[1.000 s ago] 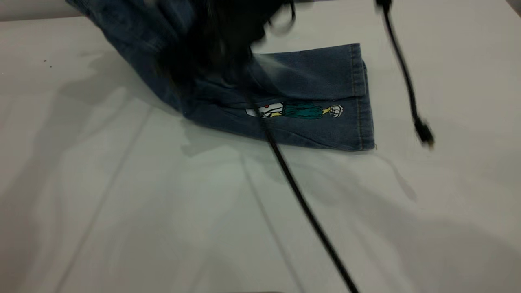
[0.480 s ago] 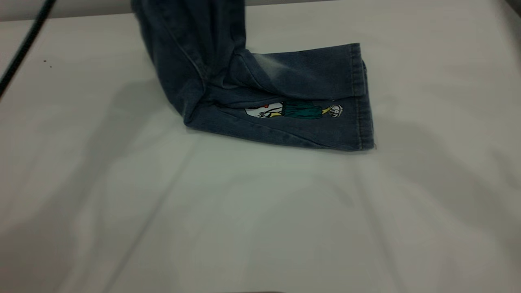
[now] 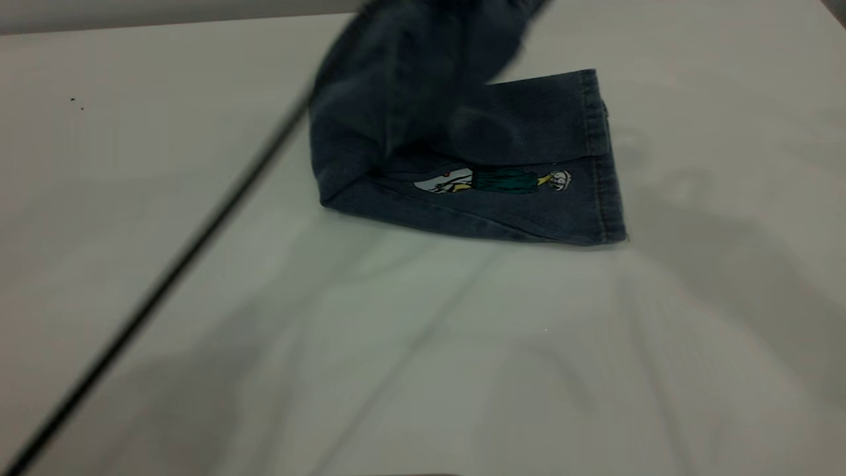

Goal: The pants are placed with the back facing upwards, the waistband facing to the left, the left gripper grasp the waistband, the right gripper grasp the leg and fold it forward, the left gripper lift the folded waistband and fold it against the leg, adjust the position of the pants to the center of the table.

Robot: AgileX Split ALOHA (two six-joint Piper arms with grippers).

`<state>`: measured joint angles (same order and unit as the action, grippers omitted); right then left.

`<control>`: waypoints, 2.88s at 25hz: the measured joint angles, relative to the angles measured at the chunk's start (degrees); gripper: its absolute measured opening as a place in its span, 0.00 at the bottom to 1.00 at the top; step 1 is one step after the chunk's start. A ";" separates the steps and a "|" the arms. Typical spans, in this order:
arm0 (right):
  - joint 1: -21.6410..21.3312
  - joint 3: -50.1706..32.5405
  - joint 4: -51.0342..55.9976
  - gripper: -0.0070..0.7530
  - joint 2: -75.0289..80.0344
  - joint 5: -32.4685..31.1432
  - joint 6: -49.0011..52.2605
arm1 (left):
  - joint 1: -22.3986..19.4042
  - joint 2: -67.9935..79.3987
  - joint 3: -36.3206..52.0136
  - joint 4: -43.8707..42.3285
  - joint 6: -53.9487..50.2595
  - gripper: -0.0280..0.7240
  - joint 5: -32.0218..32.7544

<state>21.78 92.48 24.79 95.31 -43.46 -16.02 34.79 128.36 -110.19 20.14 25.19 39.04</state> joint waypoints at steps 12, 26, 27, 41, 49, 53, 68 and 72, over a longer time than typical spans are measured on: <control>-0.05 0.00 -0.05 0.69 0.00 -3.19 0.00 | 5.38 6.62 -0.82 -0.99 0.23 0.46 -2.00; -0.05 0.56 0.56 0.69 -1.06 -1.28 0.28 | 4.40 7.79 -10.60 -21.69 -5.33 0.74 20.99; -0.05 0.43 0.32 0.69 -0.99 -2.53 0.21 | 4.08 8.68 -10.80 -22.24 -6.84 0.74 19.49; -0.05 0.04 0.13 0.69 -0.38 -4.79 0.02 | 3.68 20.08 -11.38 -22.97 -14.68 0.74 13.59; -0.05 0.04 0.13 0.69 -0.38 -5.26 0.02 | 3.68 20.08 -11.44 -23.81 -26.53 0.74 28.08; -0.05 0.04 0.13 0.69 -0.38 -5.33 0.02 | 3.68 20.08 -11.52 -23.87 -27.91 0.74 28.08; -0.05 0.04 -2.96 0.69 -13.44 -11.29 -0.05 | 3.68 12.14 -26.36 -23.87 -21.26 0.74 28.08; -0.05 0.04 -2.96 0.69 -22.28 -17.85 -0.05 | 3.68 3.46 -26.36 -23.81 -20.36 0.74 28.08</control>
<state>21.72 92.53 21.83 73.03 -61.31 -16.07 38.47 131.82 -136.56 -3.67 4.83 67.12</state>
